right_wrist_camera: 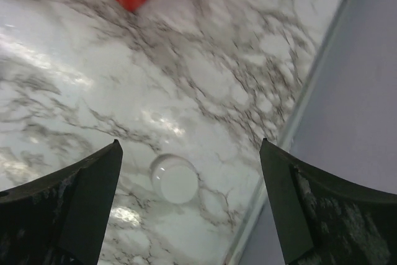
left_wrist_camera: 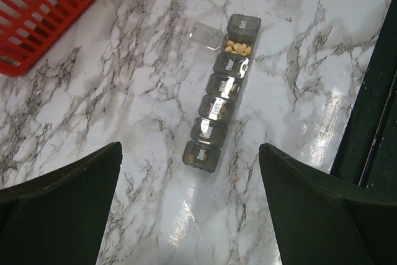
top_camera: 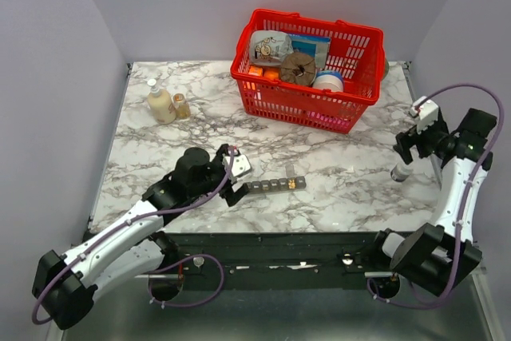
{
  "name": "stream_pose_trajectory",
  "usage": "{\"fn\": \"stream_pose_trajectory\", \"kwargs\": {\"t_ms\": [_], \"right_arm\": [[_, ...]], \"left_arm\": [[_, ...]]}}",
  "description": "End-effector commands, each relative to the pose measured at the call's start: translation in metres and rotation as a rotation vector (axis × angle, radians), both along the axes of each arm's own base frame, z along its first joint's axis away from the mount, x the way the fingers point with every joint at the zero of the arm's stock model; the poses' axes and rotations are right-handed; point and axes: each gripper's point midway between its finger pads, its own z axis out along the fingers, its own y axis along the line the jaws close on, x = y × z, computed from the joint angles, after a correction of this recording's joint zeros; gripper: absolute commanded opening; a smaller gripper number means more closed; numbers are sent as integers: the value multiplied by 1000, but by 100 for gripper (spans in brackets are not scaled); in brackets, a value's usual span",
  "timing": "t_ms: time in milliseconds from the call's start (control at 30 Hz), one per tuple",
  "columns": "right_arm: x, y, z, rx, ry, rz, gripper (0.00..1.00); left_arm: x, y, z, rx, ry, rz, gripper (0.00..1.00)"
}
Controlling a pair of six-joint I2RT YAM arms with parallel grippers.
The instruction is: Sort the pills into containers
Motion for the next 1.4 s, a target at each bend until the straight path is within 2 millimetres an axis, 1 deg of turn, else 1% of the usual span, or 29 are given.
{"fn": "stream_pose_trajectory", "kwargs": {"t_ms": [0,33,67,133,167,200,233,267,300,333,367,400,433,467,500,533,567,600,633,667,733,767,900,967,1033,1167,1200,1300,1367], "right_arm": [[-42,120,-10,253,114,481,95],[-44,133,-14,251,119,525,92],[-50,160,-19,257,140,606,91],[-35,172,-36,196,98,605,87],[-36,193,-35,209,93,618,76],[-20,200,-30,174,11,630,69],[-16,203,-38,158,20,614,62],[-18,223,-43,167,39,662,53],[-13,232,-43,180,47,667,50],[-8,239,-41,166,50,676,47],[-9,255,-42,162,68,713,43],[-5,263,-54,177,124,705,41],[0,266,-57,172,140,688,40],[7,275,-53,177,141,689,37],[10,280,-62,196,183,669,36],[14,283,-63,203,192,663,36],[19,286,-61,210,192,656,36],[21,287,-61,221,204,640,36],[23,288,-68,214,223,629,36],[23,289,-70,212,232,626,36],[25,288,-77,214,256,599,36],[24,289,-80,217,270,592,36],[22,290,-89,249,330,551,35],[21,291,-92,253,347,548,34],[21,291,-94,258,357,540,33],[18,294,-100,274,397,540,32],[15,295,-104,275,415,542,32],[10,297,-107,277,437,551,32],[8,299,-107,283,443,558,32]], "left_arm": [[-6,-11,-18,93,-40,-166,96],[-4,-12,-28,123,-43,-187,96],[-1,-14,-32,131,-58,-193,95],[3,-16,-46,175,-55,-212,94],[6,-17,-49,193,-69,-222,94],[9,-19,-52,205,-76,-228,93],[10,-21,-63,232,-52,-242,93],[14,-25,-64,254,-74,-266,92],[14,-28,-69,276,-73,-278,91],[15,-30,-86,316,-37,-293,90],[19,-35,-87,326,-37,-300,90],[22,-37,-91,337,-31,-303,89],[22,-38,-106,396,-2,-312,88],[28,-44,-103,403,-13,-316,87],[30,-46,-105,419,-23,-321,87],[31,-49,-111,431,-18,-318,87],[38,-56,-104,426,-27,-311,88],[37,-54,-109,449,0,-313,87],[39,-53,-115,471,10,-309,87],[41,-59,-113,475,0,-315,87],[36,-58,-124,521,27,-345,84],[34,-61,-124,535,26,-354,83],[22,-59,-142,610,61,-378,78],[19,-58,-147,637,60,-380,77],[19,-58,-151,656,60,-362,74],[20,-54,-155,685,67,-340,60],[21,-54,-155,685,63,-336,49],[22,-54,-153,683,43,-321,28],[22,-57,-147,663,30,-323,22]]}}
